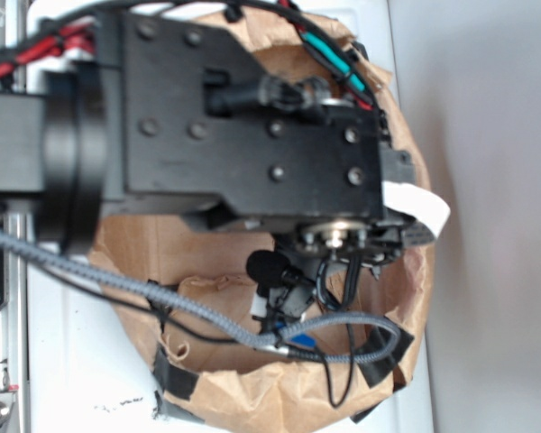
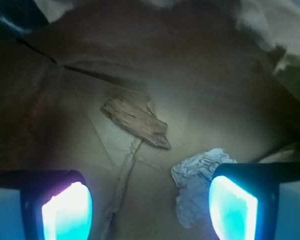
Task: Grab the wood chip.
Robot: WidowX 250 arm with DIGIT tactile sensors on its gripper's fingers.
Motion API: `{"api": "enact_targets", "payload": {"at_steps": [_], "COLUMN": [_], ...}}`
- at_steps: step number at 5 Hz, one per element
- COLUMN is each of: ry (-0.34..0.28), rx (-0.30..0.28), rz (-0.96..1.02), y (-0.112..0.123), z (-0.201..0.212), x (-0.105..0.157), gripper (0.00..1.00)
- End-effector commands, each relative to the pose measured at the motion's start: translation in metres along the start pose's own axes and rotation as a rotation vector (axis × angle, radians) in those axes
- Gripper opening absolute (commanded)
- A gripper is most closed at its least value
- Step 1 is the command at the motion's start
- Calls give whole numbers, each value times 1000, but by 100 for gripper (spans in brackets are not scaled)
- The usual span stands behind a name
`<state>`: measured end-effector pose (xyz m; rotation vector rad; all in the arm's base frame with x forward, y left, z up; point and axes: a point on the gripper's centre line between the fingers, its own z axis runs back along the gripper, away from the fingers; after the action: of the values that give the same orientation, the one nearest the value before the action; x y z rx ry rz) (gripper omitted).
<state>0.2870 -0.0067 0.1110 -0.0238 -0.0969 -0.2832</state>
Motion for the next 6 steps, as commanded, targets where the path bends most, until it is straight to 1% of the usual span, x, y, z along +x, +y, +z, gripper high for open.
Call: {"api": "enact_targets", "payload": {"at_steps": [1,2,3,4,5,6], "ry": [-95,-121,-134,-83,-32,-1], "rx": [10,36,75,79,83,91], "rz": [-153,-305,-412,-460,-513,-530], "y": [16,12,10,8,3,-1], "z": [4,-4,-16,-37,-56,-72], "x": [13,20,29,31,28,26], "gripper": [100,100,100,100,100,100]}}
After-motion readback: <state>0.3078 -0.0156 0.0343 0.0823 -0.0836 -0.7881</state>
